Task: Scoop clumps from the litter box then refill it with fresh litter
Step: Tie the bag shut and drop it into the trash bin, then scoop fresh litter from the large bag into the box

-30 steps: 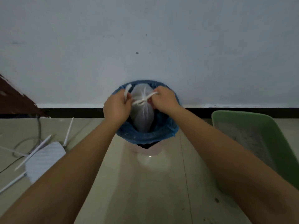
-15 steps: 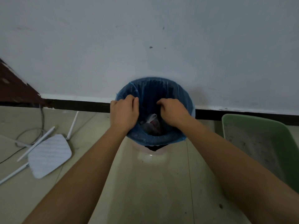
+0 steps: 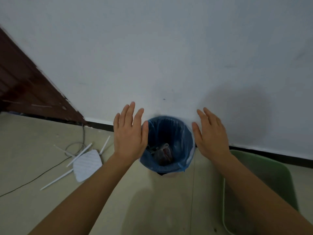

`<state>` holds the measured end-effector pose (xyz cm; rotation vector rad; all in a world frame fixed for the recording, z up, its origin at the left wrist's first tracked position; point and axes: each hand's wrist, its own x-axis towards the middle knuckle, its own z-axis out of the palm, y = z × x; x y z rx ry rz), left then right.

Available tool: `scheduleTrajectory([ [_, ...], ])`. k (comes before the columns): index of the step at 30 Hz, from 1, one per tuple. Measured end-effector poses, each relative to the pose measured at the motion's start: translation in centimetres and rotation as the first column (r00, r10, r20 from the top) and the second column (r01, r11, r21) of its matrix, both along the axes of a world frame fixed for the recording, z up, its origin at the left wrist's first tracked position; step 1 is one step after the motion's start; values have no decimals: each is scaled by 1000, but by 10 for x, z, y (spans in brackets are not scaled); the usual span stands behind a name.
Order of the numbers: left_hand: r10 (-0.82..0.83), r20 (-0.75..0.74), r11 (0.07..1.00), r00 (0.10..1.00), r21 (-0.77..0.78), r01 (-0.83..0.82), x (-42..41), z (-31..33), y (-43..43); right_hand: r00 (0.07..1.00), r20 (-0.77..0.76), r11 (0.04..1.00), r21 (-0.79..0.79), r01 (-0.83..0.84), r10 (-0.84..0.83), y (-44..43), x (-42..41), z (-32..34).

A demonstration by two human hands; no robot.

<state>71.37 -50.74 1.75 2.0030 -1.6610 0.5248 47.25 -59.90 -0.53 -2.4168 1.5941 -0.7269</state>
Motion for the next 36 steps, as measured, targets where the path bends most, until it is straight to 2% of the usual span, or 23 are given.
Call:
scheduleTrajectory([
  [6,80,-29,997,996,23,-80,15,167,22,998,50,999,-41,-33,35,12,19,176],
  [11,141,-66,988,988,72,-136,39,329,64,999,-32,998,-64,-18,16,36,26,344],
  [17,224,-111,969,968,-82,-233,86,569,109,992,-60,969,-218,-119,108,53,69,585],
  [20,282,-96,938,955,-183,-296,101,646,140,983,-17,923,-339,-180,185,71,95,662],
  [23,369,-81,903,926,-207,-378,99,670,186,956,95,892,-395,-221,279,102,121,685],
  [26,521,-83,845,849,-87,-527,83,654,258,909,118,886,-303,-351,400,146,154,667],
  [29,625,11,778,781,80,-624,76,642,346,843,94,837,-224,-500,529,205,186,643],
  [31,700,54,701,713,144,-699,88,648,399,787,76,783,-198,-589,612,245,212,641],
  [36,870,-89,492,484,98,-865,126,666,513,639,-16,626,-181,-758,769,346,299,656],
])
